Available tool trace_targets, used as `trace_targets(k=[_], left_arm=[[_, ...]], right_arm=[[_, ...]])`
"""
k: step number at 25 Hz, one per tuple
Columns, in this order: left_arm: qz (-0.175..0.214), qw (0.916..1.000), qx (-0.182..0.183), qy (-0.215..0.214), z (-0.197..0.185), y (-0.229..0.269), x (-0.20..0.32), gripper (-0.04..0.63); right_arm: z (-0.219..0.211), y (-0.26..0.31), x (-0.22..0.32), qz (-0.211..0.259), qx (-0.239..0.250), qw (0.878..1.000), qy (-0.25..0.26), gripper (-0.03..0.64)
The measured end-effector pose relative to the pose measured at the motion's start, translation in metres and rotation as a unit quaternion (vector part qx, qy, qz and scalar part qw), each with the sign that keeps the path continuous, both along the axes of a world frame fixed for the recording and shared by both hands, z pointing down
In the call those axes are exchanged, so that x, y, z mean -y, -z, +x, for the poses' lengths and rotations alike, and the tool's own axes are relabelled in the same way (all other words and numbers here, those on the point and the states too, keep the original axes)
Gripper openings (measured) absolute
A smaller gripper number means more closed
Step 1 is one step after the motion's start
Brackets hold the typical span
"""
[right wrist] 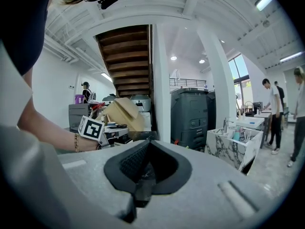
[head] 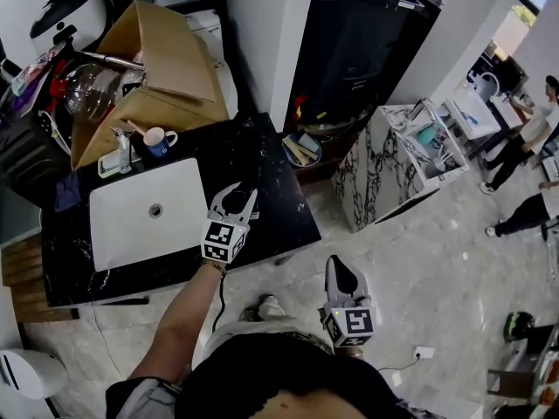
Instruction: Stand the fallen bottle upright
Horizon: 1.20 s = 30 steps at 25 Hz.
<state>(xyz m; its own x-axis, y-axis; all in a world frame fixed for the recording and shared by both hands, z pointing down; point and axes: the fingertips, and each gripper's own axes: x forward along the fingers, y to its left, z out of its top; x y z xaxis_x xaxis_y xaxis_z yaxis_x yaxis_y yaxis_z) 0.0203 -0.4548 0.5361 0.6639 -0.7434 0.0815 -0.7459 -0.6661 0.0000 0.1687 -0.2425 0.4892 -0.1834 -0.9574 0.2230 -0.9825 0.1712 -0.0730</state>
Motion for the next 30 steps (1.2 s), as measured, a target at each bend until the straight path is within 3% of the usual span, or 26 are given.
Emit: trace_targets(k=[5, 9, 14, 20, 26, 30], left_arm=[[0.001, 1.0000, -0.003, 0.003, 0.000, -0.002, -0.006, 0.100], [-0.011, 0.9999, -0.005, 0.010, -0.003, -0.002, -0.008, 0.279], [-0.023, 0.9995, 0.002, 0.020, -0.029, -0.007, -0.030, 0.353], [-0.018, 0.9964, -0.059, 0.059, -0.090, 0.033, -0.081, 0.353], [-0.013, 0.9936, -0.078, 0.082, -0.125, 0.069, -0.135, 0.345], [-0.004, 0.9929, -0.077, 0.091, -0.133, 0.082, -0.163, 0.165]], right_arm=[[0.009, -0.005, -0.004, -0.001, -0.009, 1.000, -0.009, 0.003], [0.004, -0.001, 0.000, 0.001, -0.008, 1.000, 0.002, 0.002], [-0.010, 0.001, 0.003, 0.002, -0.008, 1.000, 0.030, 0.002], [-0.017, -0.001, 0.012, 0.002, -0.010, 0.999, 0.051, 0.003], [-0.033, -0.001, 0.021, 0.003, 0.001, 0.997, 0.077, 0.003], [-0.044, -0.001, 0.026, 0.005, 0.000, 0.995, 0.096, 0.002]])
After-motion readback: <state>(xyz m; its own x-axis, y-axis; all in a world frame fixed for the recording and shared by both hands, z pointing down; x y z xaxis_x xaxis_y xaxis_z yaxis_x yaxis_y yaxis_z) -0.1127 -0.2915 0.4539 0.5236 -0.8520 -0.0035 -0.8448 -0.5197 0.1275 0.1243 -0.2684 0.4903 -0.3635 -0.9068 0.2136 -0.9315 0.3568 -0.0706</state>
